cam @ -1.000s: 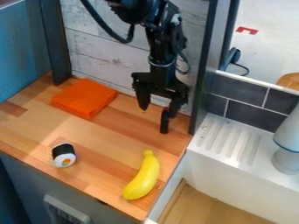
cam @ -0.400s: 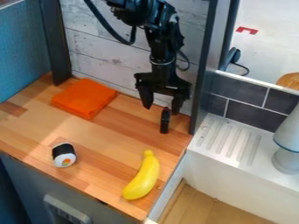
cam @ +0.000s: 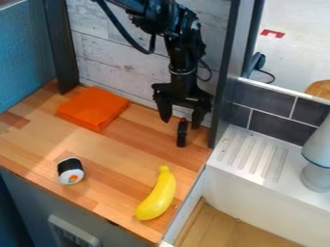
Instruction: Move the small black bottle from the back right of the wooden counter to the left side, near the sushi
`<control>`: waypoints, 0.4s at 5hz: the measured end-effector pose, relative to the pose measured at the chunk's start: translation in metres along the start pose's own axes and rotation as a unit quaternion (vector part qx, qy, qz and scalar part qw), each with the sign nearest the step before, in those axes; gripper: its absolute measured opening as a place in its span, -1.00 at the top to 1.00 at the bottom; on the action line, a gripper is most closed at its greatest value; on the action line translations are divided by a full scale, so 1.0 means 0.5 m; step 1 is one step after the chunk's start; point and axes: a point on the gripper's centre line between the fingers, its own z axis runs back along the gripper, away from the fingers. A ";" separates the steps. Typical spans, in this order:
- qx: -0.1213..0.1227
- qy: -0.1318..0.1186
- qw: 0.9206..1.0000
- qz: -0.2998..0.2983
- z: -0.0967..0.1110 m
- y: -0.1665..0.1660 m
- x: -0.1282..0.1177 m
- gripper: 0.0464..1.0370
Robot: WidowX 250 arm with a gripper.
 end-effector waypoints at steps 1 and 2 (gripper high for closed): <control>0.001 0.010 1.000 0.008 -0.020 0.001 -0.005 -0.31; 0.002 0.011 1.000 0.008 -0.018 -0.001 -0.003 0.21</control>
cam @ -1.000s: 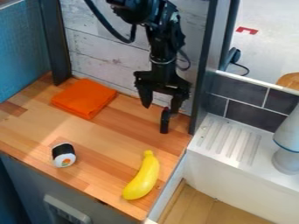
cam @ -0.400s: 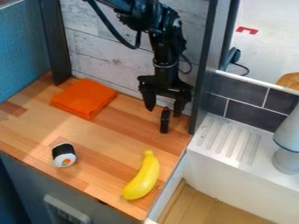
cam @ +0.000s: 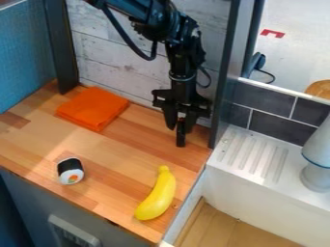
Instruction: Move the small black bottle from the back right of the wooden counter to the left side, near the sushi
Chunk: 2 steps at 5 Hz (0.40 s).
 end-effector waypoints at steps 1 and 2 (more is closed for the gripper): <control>0.001 0.005 1.000 -0.004 0.001 0.000 -0.002 0.40; 0.000 -0.004 1.000 0.012 0.020 0.011 -0.021 0.40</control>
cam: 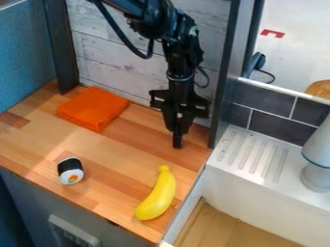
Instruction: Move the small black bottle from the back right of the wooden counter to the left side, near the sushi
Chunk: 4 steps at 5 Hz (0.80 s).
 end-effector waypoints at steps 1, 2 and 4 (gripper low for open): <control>0.004 -0.018 0.997 0.072 0.046 0.085 -0.034 0.40; 0.005 -0.026 0.984 0.176 0.074 0.201 -0.105 0.40; 0.008 -0.046 0.945 0.325 0.117 0.370 -0.191 0.40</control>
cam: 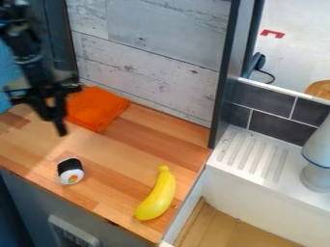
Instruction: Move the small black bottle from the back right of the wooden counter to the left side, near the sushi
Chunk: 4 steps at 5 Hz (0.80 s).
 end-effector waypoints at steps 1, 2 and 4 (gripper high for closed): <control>-0.001 0.003 0.999 0.040 -0.007 0.062 0.025 0.40; 0.000 0.013 0.999 0.036 -0.035 0.083 0.044 0.40; -0.002 0.044 0.999 0.020 -0.096 0.087 0.034 0.40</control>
